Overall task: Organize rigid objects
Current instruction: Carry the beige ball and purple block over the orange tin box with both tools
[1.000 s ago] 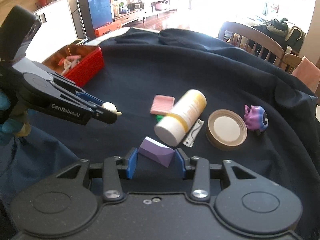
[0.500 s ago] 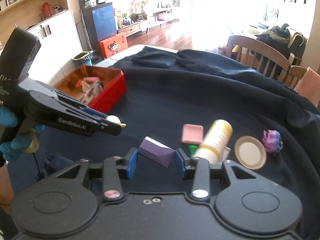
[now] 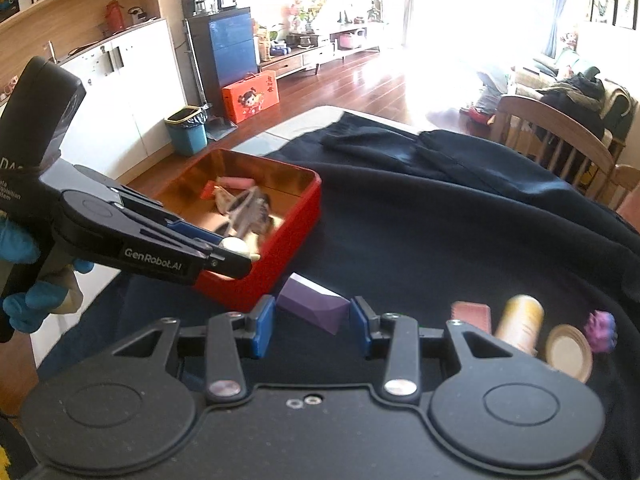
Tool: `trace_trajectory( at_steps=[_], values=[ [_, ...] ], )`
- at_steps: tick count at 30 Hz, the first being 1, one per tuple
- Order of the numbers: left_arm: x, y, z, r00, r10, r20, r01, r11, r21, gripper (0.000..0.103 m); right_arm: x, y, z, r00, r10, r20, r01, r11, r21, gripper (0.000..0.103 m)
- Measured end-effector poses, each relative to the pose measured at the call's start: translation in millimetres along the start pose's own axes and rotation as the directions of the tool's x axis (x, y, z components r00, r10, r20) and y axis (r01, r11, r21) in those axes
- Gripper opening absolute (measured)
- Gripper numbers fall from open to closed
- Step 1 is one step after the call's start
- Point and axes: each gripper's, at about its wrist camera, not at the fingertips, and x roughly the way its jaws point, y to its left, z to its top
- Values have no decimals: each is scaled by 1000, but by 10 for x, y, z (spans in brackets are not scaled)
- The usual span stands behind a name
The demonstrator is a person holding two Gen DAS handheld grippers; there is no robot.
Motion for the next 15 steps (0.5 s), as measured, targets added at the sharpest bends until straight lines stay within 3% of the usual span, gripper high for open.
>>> trace_trajectory(
  at_steps=[15],
  values=[
    [-51,823,37,996,92,4,-92,995,-31,30,572,459,510,1000,13,-12,-12,1000,6,40]
  ],
)
